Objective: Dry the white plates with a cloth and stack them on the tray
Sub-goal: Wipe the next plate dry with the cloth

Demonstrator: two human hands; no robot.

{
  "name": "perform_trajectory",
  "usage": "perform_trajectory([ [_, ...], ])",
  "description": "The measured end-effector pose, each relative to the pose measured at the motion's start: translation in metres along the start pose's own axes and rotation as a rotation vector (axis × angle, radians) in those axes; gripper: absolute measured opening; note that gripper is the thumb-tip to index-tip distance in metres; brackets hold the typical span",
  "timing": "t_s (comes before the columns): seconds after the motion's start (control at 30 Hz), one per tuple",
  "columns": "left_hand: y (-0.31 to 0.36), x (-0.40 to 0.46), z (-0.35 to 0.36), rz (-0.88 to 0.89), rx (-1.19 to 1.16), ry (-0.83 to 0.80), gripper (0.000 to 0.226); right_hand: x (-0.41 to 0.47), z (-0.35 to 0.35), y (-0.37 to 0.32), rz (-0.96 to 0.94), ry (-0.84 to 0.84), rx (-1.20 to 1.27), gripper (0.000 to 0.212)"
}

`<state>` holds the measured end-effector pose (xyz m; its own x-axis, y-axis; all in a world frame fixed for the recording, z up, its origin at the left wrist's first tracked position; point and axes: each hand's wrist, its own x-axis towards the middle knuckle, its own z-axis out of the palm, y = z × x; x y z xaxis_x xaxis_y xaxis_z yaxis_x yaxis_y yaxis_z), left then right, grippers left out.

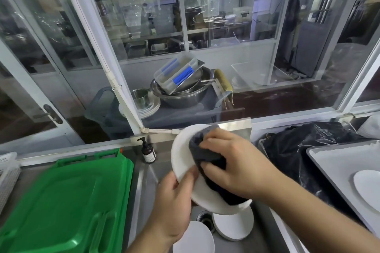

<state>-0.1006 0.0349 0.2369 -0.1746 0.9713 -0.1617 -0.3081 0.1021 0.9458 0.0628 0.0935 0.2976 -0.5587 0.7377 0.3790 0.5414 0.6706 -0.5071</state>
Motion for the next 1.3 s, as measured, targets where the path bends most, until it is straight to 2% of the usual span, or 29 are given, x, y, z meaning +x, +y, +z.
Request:
perform_trajectory([
  [0.17, 0.006, -0.005, -0.008, 0.128, 0.229, -0.092, 0.037, 0.030, -0.014, 0.007, -0.057, 0.023, -0.081, 0.031],
  [0.23, 0.007, -0.009, -0.009, 0.172, 0.286, -0.128, 0.031, 0.041, -0.016, 0.011, -0.025, 0.058, -0.055, 0.024],
  [0.33, 0.010, -0.012, -0.012, 0.166, 0.257, -0.123, 0.026, 0.052, -0.020, 0.025, 0.075, 0.094, -0.013, 0.015],
  [0.43, 0.013, -0.012, -0.012, 0.171, 0.219, -0.091, 0.041, 0.052, -0.018, 0.037, 0.192, 0.118, -0.011, 0.007],
  [0.73, 0.008, -0.008, -0.016, 0.164, 0.122, -0.006, 0.045, 0.023, -0.009, 0.056, 0.552, 0.186, 0.122, 0.019],
  [0.87, 0.014, -0.003, -0.013, 0.226, 0.101, 0.005, 0.032, 0.005, -0.001, 0.055, 0.678, 0.205, 0.219, 0.018],
  [0.93, 0.019, -0.002, -0.010, 0.276, 0.146, 0.007, 0.019, -0.005, 0.004, 0.050, 0.694, 0.202, 0.220, 0.015],
  [1.0, 0.023, -0.001, -0.008, 0.316, 0.223, 0.017, 0.023, -0.015, 0.009, 0.043, 0.660, 0.169, 0.141, 0.010],
  [1.13, 0.026, 0.005, -0.014, 0.332, 0.377, 0.047, 0.022, -0.025, 0.016, 0.029, 0.579, 0.019, -0.001, 0.020],
  [1.2, 0.028, 0.008, -0.017, 0.323, 0.448, 0.035, 0.029, -0.026, 0.013, 0.026, 0.594, -0.011, 0.106, 0.019],
  [1.27, 0.033, 0.009, -0.019, 0.350, 0.544, 0.008, 0.030, -0.023, 0.009, 0.022, 0.661, 0.071, 0.334, 0.013],
  [1.3, 0.033, 0.010, -0.020, 0.374, 0.610, 0.002, 0.039, -0.021, 0.007, 0.020, 0.708, 0.131, 0.480, 0.010],
])
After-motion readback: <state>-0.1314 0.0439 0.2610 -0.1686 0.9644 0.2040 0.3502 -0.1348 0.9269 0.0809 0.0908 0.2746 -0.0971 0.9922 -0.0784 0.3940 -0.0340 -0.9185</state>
